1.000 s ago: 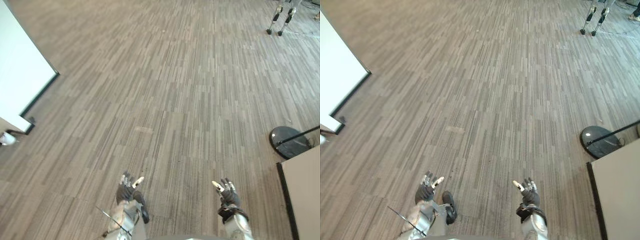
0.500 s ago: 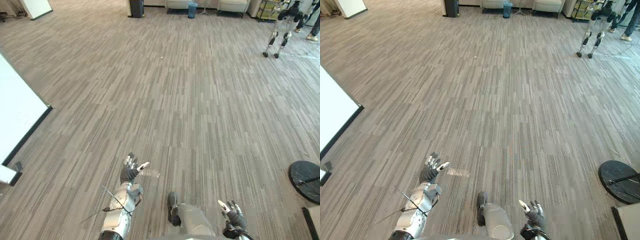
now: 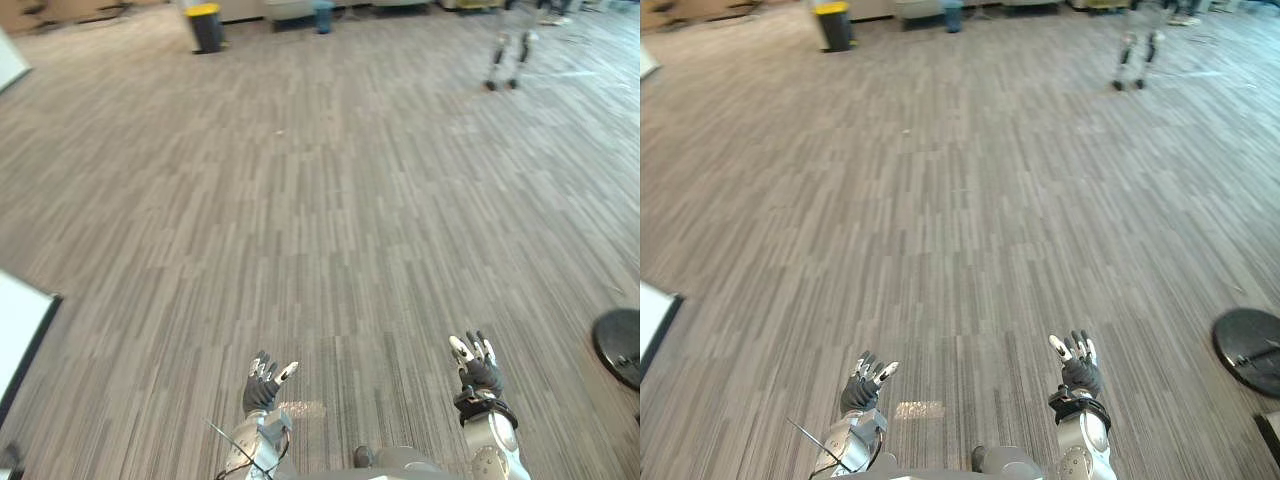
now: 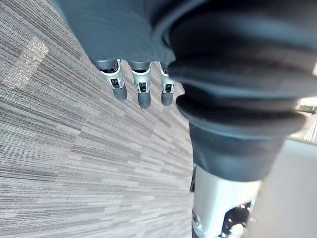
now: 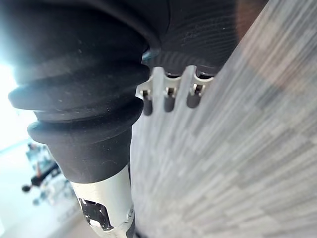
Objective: Organize washtable
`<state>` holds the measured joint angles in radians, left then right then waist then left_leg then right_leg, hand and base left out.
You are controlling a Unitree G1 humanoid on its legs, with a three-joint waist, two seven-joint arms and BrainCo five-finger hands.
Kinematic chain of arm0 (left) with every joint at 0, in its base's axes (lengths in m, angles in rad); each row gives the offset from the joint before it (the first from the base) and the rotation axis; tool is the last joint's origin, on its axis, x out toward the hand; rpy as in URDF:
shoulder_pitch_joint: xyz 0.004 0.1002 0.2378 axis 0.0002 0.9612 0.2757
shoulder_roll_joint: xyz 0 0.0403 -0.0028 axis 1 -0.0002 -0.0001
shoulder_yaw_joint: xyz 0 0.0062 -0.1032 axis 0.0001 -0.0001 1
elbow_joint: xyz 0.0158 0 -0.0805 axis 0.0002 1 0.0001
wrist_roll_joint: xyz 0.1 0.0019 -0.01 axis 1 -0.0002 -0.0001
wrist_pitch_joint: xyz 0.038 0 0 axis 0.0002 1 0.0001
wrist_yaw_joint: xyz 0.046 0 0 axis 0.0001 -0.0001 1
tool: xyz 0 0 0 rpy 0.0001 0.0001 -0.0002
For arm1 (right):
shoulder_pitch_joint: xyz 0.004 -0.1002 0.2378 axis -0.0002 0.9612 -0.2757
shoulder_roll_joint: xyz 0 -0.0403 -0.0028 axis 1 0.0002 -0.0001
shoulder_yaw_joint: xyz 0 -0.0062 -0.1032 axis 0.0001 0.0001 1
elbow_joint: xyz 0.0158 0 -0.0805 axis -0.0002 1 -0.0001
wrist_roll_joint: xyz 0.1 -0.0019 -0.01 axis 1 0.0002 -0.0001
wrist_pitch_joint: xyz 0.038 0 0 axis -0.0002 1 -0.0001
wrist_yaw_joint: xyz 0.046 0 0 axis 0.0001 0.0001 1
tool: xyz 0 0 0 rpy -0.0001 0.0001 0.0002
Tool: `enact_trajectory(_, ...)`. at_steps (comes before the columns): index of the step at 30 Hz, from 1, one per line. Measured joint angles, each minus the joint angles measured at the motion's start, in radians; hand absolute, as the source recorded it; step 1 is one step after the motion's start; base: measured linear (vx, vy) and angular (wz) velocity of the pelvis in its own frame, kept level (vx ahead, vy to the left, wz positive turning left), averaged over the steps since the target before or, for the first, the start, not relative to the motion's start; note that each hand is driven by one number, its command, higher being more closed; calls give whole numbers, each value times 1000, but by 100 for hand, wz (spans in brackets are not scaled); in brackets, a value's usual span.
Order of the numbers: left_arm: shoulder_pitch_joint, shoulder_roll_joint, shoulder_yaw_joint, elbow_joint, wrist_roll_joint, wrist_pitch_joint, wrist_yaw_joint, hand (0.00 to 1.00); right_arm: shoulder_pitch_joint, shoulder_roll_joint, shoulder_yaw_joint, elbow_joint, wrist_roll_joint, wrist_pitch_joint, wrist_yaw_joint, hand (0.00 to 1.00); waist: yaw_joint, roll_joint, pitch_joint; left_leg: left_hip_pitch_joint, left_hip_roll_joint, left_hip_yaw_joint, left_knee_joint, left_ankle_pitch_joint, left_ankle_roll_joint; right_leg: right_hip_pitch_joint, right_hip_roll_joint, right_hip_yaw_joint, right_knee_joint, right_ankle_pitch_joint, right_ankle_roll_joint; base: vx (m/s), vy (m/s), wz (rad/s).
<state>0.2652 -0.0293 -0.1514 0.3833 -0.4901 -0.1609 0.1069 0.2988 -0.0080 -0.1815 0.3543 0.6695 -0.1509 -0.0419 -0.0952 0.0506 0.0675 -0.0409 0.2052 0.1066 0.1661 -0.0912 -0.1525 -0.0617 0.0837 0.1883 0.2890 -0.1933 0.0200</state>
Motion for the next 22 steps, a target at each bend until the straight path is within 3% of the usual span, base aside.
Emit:
enact_trajectory(3, -49, 72, 4, 1, 32, -2, -11, 0, -2, 37, 62, 76, -65, 6, 5, 0, -13, -60, -13, 33, -64, 126, -19, -9, 37, -46, -67, 42, 56, -13, 48, 116, 353, -83)
enact_trajectory(5, -60, 111, 15, 1, 34, -2, -13, 0, -7, 63, 83, 107, -87, 7, 13, 0, -13, -68, -10, 56, -73, 165, -27, -11, 42, -54, -88, -11, 58, 11, 83, 4, 187, -55)
enact_trajectory(6, -59, 121, 18, 3, 34, -3, -17, 0, -7, 68, 84, 117, -104, 7, 28, 0, -14, -72, -13, 70, -83, 170, -35, -10, 44, -46, -101, -46, 45, 21, 79, -13, 128, -29)
enact_trajectory(10, -73, 116, 15, 57, 47, -4, -31, 0, -36, 38, 82, 188, -133, 7, 45, 0, -10, -71, -28, 56, -118, 167, -92, 16, 80, -32, -134, -71, -62, 45, 45, -21, 76, 3)
enact_trajectory(14, -58, 87, 14, 154, 51, -4, -37, 0, -36, 1, 82, 272, -177, 8, 44, 0, -4, -30, -40, 59, -124, 140, -134, 39, 89, -14, -136, -101, -109, 70, 39, -38, -5, 17)
enact_trajectory(17, -60, 77, 17, 271, 53, -4, -37, 0, -40, -10, 81, 358, -257, 9, 38, 0, 0, -36, -42, 82, -122, 99, -193, 80, 85, 14, -130, -139, -154, 94, 31, -75, -34, 33)
enact_trajectory(22, -44, 83, 44, 350, 72, -4, -15, 0, -74, -10, 82, 411, -287, 9, 23, 0, 5, -60, -41, 94, -120, 86, -254, 121, 85, 24, -123, -157, -200, 124, 28, -91, -21, 10)
